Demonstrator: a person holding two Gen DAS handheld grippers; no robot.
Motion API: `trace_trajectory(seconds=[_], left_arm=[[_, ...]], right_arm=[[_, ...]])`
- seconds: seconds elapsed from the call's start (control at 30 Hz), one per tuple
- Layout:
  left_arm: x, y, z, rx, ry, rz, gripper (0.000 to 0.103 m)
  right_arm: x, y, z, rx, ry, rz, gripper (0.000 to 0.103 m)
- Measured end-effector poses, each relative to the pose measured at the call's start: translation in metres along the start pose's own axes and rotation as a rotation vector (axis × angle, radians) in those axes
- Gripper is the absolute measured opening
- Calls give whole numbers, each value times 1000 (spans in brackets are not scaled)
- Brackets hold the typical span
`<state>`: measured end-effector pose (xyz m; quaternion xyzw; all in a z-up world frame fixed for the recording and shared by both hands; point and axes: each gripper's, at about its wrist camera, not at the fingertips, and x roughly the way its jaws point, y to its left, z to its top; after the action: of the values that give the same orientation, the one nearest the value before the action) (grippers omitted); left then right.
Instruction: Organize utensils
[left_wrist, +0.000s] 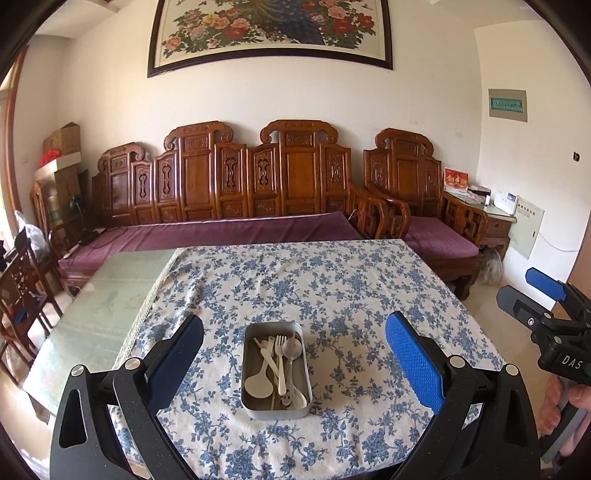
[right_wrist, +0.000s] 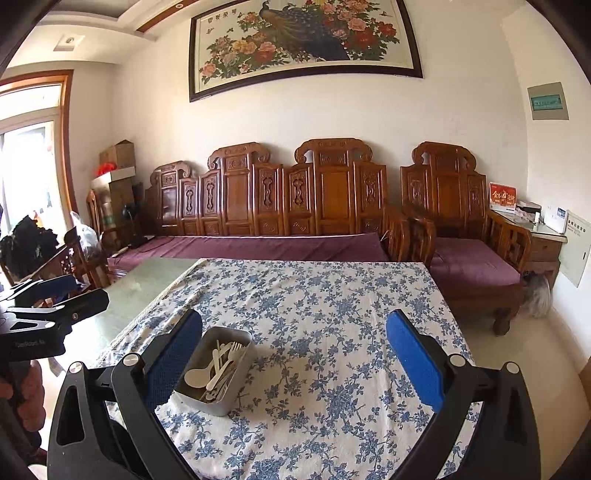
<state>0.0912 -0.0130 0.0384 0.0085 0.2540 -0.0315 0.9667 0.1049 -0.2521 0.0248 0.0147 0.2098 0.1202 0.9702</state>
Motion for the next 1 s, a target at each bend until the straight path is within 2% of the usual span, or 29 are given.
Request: trace_trajectory(seconds=[1.0], left_arm=[[-1, 4, -1, -16, -6, 8, 95]], right_arm=[[2, 2, -2, 2, 1, -1, 100]])
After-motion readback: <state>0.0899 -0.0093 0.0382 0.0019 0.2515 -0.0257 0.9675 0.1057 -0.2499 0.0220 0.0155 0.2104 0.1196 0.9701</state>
